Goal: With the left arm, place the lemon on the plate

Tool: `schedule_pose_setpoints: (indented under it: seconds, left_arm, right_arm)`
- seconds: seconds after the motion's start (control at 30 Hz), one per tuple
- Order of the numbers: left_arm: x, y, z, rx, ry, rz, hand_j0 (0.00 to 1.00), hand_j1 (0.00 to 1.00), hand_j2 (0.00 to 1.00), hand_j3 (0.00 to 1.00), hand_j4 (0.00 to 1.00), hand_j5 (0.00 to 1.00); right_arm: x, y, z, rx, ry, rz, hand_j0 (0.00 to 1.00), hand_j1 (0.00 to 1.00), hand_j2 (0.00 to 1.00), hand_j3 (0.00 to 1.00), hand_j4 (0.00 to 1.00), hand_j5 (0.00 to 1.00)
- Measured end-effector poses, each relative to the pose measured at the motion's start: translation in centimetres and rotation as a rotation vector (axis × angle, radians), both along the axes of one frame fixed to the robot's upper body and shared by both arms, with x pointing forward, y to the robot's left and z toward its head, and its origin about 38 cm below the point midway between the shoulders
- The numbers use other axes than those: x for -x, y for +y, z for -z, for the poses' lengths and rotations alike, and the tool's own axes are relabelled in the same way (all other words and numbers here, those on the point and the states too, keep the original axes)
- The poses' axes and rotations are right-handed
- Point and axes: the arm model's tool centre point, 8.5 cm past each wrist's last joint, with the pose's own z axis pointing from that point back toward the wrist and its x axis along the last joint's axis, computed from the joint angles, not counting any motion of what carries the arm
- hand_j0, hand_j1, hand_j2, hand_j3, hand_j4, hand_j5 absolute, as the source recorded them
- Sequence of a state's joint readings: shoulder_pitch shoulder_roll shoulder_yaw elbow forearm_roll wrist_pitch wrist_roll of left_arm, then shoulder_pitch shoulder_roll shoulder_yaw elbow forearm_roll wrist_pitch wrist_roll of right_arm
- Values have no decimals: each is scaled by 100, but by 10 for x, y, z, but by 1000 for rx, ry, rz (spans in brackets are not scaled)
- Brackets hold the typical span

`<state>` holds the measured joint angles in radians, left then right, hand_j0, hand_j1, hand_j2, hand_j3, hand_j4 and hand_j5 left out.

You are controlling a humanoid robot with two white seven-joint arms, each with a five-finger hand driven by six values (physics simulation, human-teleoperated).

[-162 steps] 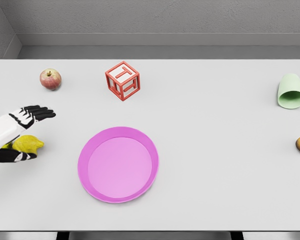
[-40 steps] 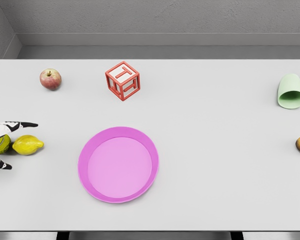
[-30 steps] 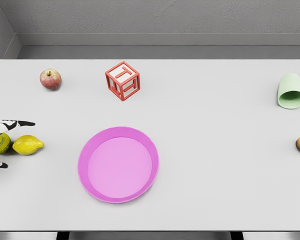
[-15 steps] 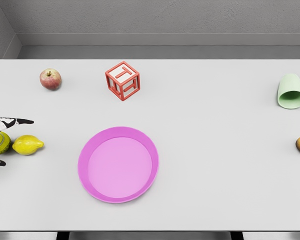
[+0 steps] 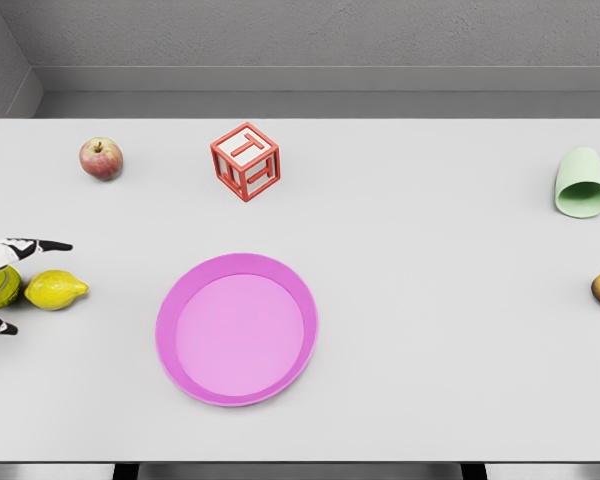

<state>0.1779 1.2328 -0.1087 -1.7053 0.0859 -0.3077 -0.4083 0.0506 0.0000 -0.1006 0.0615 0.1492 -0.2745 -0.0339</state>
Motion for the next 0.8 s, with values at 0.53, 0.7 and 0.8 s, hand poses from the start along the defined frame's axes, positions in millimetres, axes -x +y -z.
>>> schedule_pose_setpoints:
  seconds: [0.53,0.7,0.8]
  left_arm:
    - [-9,-10,8,16,-4,-11,100,100,100,100,100,100]
    - [-11,-13,10,17,-1,-4,100,100,100,100,100,100]
    - [-10,-14,13,17,9,-1,100,100,100,100,100,100]
  right_arm:
    - [0,0,0,0,0,0,100,100,100,100,100,100]
    - [0,0,0,0,0,0,100,100,100,100,100,100]
    - [0,0,0,0,0,0,100,100,100,100,100,100]
